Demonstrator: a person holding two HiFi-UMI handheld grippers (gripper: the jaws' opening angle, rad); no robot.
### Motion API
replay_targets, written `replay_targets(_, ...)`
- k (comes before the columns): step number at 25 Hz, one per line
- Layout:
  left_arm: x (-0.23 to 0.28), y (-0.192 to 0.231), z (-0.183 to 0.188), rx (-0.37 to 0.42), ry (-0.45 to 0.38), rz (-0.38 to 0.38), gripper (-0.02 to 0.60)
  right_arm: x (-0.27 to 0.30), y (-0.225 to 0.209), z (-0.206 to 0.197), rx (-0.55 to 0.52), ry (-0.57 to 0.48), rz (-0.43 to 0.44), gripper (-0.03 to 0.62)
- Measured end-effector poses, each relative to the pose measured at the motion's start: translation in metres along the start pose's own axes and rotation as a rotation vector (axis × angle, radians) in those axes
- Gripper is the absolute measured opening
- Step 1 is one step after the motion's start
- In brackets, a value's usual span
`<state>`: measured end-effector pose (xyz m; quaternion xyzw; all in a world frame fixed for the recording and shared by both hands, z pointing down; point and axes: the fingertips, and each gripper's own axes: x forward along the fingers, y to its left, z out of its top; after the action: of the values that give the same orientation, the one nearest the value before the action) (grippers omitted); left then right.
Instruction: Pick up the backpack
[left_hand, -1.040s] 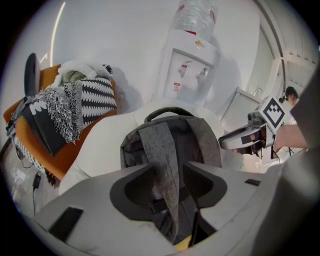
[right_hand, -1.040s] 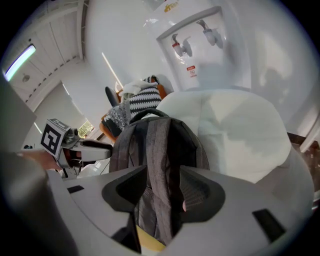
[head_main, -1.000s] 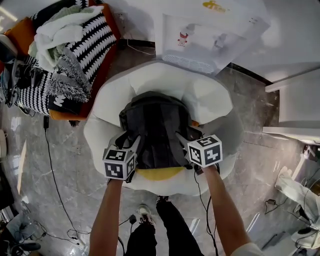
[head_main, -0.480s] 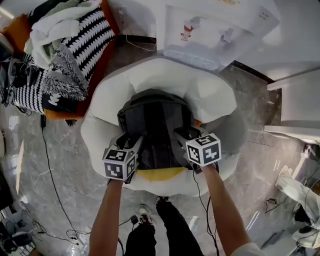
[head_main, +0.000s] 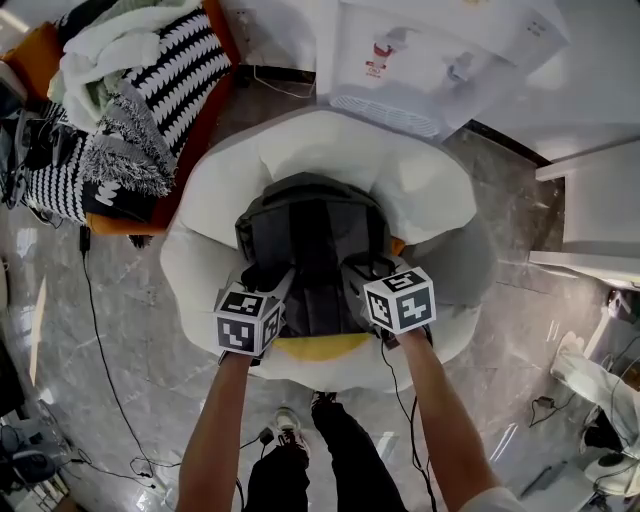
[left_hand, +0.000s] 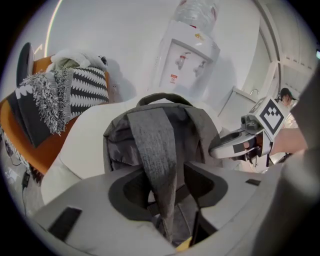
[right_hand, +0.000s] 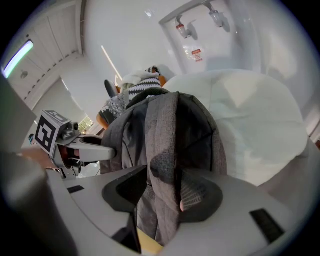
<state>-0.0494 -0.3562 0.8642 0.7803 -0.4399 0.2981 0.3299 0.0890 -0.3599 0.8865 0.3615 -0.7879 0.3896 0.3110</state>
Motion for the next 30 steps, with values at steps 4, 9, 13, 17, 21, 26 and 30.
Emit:
replay_targets(4,-0.003,-0.003,0.003,-0.011,-0.005,-0.011,0.213,-0.002,0.006,0.002,0.011,0.003,0.026,0.184)
replay_targets(9,-0.008,0.0,0.002,-0.017,0.005,0.004,0.146,-0.008,0.009,0.002,-0.049,0.005,-0.004,0.115)
replay_targets(13,-0.013,-0.003,0.003,-0.013,0.008,-0.001,0.129,-0.014,0.015,0.0,-0.074,0.016,-0.006,0.084)
replay_targets(17,-0.022,-0.009,0.004,-0.008,0.014,-0.011,0.115,-0.025,0.025,-0.001,-0.086,0.023,-0.003,0.066)
replay_targets(21,-0.033,-0.014,0.012,0.001,0.007,-0.024,0.107,-0.037,0.031,0.002,-0.087,0.021,-0.012,0.058)
replay_targets(26,-0.048,-0.019,0.019,0.013,-0.006,-0.029,0.101,-0.051,0.041,0.007,-0.077,0.017,-0.022,0.058)
replay_targets(30,-0.06,-0.026,0.023,0.016,-0.019,-0.034,0.097,-0.067,0.049,0.013,-0.08,0.002,-0.027,0.057)
